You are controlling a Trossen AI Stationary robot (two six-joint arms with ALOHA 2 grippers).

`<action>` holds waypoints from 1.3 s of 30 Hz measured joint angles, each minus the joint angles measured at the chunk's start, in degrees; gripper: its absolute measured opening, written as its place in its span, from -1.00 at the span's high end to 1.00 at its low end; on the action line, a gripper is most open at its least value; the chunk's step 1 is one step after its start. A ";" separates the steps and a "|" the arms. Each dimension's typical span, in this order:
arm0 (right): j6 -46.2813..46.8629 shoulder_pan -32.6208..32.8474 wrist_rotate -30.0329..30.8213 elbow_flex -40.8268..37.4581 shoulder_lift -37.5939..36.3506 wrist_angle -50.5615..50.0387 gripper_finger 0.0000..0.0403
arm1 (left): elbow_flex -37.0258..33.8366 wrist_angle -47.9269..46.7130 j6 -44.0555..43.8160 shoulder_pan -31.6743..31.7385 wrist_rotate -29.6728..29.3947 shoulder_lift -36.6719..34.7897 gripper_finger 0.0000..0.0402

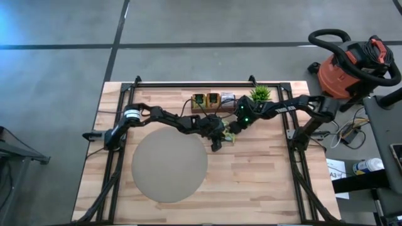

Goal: Pick & Place Tea
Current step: Put the yellow tea sachet into the left compartment of the wooden organizer

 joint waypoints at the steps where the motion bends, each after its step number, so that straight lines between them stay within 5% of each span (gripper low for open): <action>1: -0.48 0.00 -0.27 0.12 0.03 -0.18 0.69 | 0.00 0.08 0.00 -0.02 -0.55 0.00 0.42; 11: -6.19 0.24 -3.51 2.47 -1.24 -0.59 0.96 | -0.17 -3.79 -0.12 0.04 -3.72 -4.76 0.42; 19: -19.55 0.27 -3.00 12.23 -5.37 -5.71 0.96 | -0.37 -23.91 -5.17 -0.55 -14.05 -16.01 0.42; 22: -26.64 0.27 -0.04 17.32 -5.04 -5.99 0.96 | -2.94 -25.49 -5.78 -1.99 -22.68 -23.30 0.42; 27: -33.58 -0.96 1.30 27.00 0.04 -6.56 0.96 | -10.11 -24.99 -8.28 -3.91 -39.18 -35.52 0.42; 39: -43.59 -2.04 1.80 51.40 20.20 -16.08 0.96 | -26.32 -21.58 -15.51 -3.75 -49.48 -59.53 0.42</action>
